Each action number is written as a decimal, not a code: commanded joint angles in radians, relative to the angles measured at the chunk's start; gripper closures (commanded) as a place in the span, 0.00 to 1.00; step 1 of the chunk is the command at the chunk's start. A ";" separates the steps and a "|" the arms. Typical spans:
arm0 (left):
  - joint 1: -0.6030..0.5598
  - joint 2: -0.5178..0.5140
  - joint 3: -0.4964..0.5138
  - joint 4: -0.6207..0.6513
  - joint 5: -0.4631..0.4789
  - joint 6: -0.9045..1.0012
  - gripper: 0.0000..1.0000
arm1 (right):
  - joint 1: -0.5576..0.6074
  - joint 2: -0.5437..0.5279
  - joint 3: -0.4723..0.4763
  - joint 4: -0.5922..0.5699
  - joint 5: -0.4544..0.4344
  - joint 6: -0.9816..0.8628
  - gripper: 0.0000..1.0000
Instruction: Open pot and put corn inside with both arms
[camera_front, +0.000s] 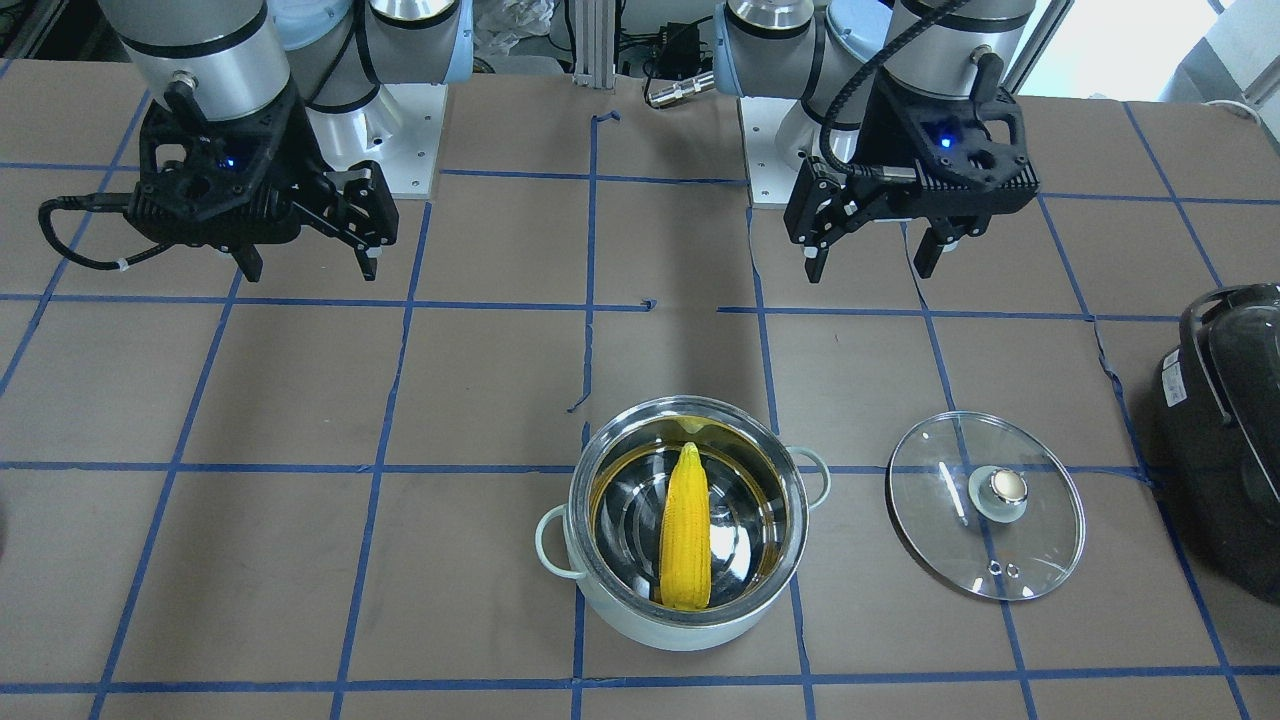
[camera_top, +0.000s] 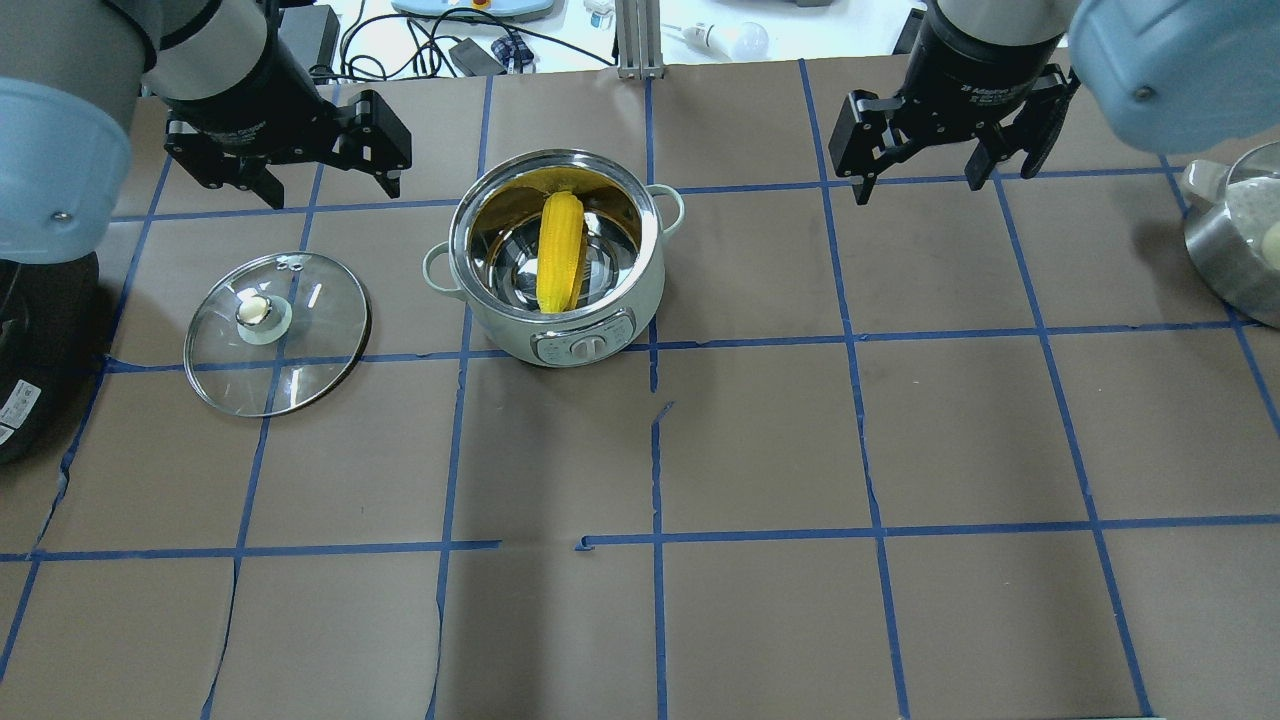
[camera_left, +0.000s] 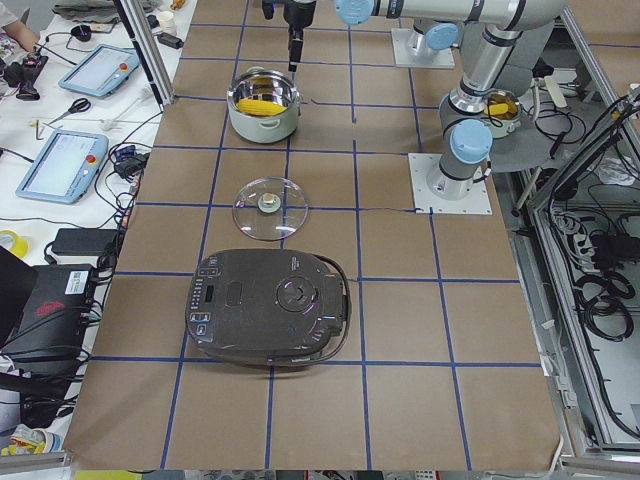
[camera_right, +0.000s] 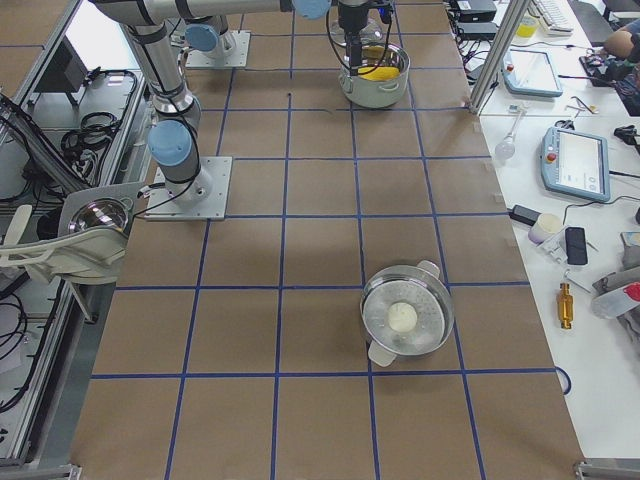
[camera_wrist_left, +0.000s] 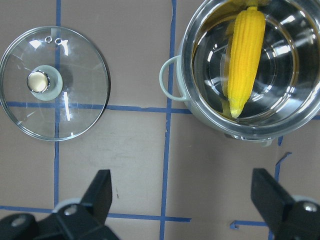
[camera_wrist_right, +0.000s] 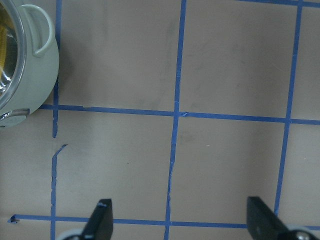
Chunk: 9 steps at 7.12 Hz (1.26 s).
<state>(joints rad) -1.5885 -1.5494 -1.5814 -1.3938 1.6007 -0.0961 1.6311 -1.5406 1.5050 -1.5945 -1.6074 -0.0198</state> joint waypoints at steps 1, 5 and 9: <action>0.016 0.002 -0.003 0.009 -0.001 0.057 0.00 | 0.001 -0.006 0.004 0.004 0.000 -0.008 0.00; 0.016 0.003 -0.005 0.004 -0.005 0.081 0.00 | 0.000 0.000 -0.025 0.010 0.017 0.000 0.00; 0.019 0.003 -0.006 0.002 -0.004 0.082 0.00 | 0.004 0.004 -0.026 0.010 0.020 0.003 0.00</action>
<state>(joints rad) -1.5699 -1.5463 -1.5876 -1.3913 1.5965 -0.0143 1.6334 -1.5368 1.4792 -1.5845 -1.5885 -0.0170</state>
